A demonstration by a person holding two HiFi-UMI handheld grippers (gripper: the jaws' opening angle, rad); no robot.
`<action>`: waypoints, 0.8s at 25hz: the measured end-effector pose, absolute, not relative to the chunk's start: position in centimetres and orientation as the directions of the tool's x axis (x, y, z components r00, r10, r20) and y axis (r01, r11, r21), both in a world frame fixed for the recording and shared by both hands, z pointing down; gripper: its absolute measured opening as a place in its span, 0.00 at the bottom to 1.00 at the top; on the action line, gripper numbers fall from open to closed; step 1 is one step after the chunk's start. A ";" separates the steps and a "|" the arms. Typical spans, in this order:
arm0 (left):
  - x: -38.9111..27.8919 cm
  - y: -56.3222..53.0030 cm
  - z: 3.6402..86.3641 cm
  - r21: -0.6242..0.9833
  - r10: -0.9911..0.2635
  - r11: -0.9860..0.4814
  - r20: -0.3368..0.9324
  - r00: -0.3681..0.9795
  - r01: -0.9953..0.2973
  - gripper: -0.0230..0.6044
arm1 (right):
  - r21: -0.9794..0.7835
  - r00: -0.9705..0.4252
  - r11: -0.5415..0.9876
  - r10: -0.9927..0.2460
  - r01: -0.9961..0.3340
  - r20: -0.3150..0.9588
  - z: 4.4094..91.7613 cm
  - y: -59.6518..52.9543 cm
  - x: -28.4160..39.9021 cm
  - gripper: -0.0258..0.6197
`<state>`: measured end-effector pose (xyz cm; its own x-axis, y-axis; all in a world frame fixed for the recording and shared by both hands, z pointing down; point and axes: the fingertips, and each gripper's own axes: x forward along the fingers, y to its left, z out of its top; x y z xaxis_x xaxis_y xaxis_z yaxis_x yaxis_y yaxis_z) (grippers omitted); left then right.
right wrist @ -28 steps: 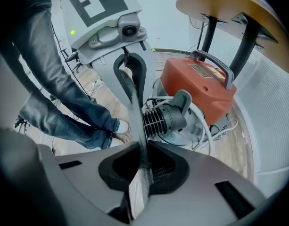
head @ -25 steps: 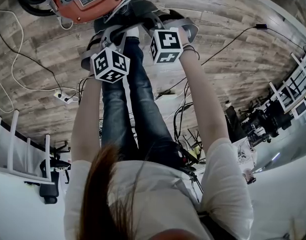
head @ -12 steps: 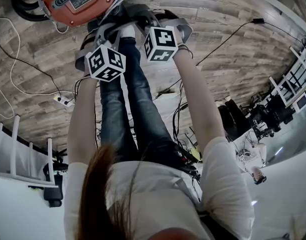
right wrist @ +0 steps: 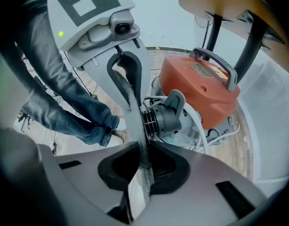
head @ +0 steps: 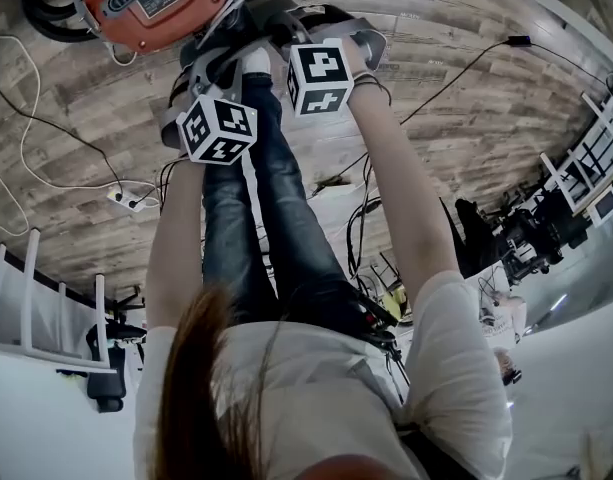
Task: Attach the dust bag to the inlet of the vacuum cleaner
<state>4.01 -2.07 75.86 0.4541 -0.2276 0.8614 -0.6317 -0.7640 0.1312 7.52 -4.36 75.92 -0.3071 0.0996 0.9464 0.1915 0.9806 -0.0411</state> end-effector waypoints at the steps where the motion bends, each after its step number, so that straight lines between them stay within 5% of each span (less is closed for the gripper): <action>1: 4.0 -2.0 75.9 0.133 -0.235 -0.748 0.863 0.448 -0.650 0.12 | -0.047 -0.303 0.977 0.110 0.208 0.947 76.0 -4.4 7.4 0.11; 6: 4.0 -2.1 75.9 0.146 -0.233 -0.720 0.870 0.434 -0.679 0.12 | -0.057 -0.291 0.974 0.121 0.221 0.949 76.5 -4.9 7.4 0.12; 15: 4.4 -3.1 75.9 0.067 -0.174 -0.881 0.874 0.453 -0.468 0.13 | -0.057 -0.361 0.998 0.040 -0.037 0.932 76.2 -4.2 8.3 0.12; 20: 4.6 -3.3 75.7 0.059 -0.166 -0.906 0.862 0.479 -0.419 0.14 | -0.034 -0.367 0.999 0.038 0.018 0.930 76.2 -4.5 8.4 0.12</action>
<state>4.62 -3.31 75.70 0.4785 -0.1657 0.8623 -0.4192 -0.9060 0.0586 8.40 -4.48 76.19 -0.3665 0.0379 0.9296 0.0177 0.9993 -0.0338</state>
